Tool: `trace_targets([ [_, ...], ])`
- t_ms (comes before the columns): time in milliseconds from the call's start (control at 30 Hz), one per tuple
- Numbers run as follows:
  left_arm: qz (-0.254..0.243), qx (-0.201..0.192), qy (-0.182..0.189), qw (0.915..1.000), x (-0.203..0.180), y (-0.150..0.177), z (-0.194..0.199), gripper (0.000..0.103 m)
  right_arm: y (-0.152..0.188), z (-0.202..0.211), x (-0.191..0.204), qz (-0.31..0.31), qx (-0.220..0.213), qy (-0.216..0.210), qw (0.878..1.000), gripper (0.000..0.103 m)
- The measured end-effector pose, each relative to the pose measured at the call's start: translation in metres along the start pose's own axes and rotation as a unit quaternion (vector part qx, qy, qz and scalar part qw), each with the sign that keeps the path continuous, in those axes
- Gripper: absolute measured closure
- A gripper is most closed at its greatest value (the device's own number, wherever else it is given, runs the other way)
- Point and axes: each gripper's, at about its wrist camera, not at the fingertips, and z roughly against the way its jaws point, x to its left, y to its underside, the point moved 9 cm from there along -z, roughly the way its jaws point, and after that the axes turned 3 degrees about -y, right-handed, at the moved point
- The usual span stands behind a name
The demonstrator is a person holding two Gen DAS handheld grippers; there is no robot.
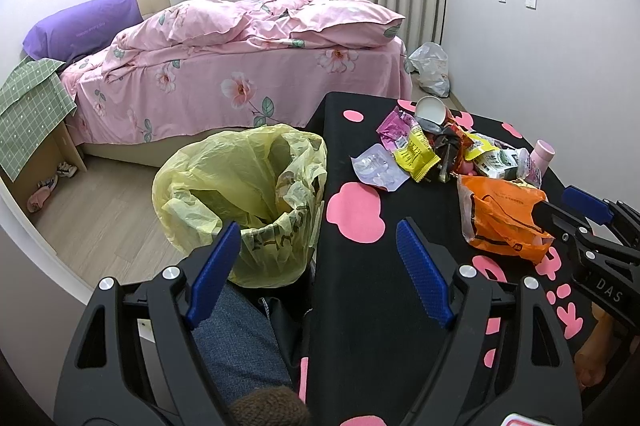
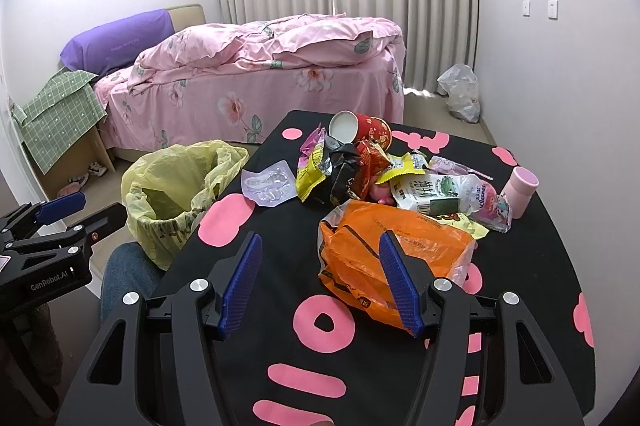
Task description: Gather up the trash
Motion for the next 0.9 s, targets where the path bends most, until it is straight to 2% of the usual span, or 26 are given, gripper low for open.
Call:
trace_targets([
  [900,0.001,0.001,0.001,1.0,0.0019,0.0009,-0.001,0.027,0.001,-0.0018,-0.0013,-0.001,0.002,0.0,1.0,0.045],
])
